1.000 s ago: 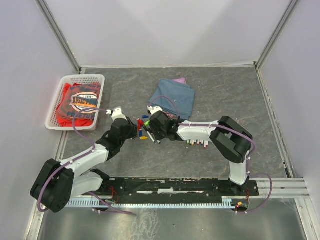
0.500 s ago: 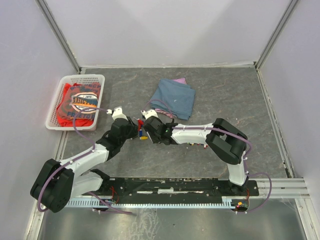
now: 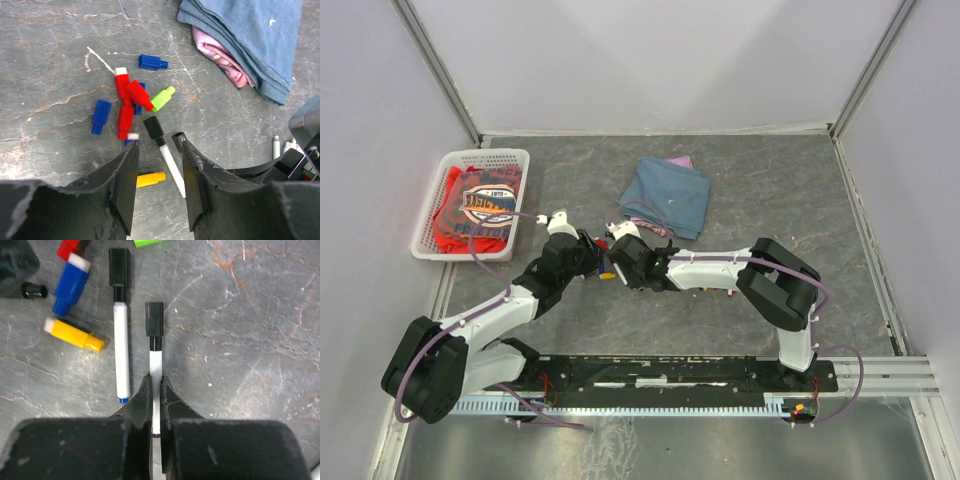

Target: Open the pen caps

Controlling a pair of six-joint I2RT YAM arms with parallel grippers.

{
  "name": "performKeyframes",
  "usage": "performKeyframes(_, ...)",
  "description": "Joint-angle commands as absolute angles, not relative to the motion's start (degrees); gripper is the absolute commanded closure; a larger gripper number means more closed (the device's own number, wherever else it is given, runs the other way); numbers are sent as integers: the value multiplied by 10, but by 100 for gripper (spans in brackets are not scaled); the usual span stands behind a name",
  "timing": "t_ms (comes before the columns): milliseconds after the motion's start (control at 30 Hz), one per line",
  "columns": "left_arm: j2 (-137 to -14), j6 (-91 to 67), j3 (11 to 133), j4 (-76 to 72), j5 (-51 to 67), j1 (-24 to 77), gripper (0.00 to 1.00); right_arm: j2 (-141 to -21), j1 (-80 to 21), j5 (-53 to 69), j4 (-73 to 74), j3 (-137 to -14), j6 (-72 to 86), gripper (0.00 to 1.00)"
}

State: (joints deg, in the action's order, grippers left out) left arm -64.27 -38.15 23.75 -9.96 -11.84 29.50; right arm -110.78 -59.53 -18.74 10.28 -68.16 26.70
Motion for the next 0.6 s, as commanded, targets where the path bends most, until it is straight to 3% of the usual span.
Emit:
performKeyframes(0,-659,-414,267,-137,-78,298,52,-1065,-590,-187,141,-649,270,99)
performKeyframes(567,-728,-473,285,-209,58,297,43,-954,-574,-100,48,-578,289,99)
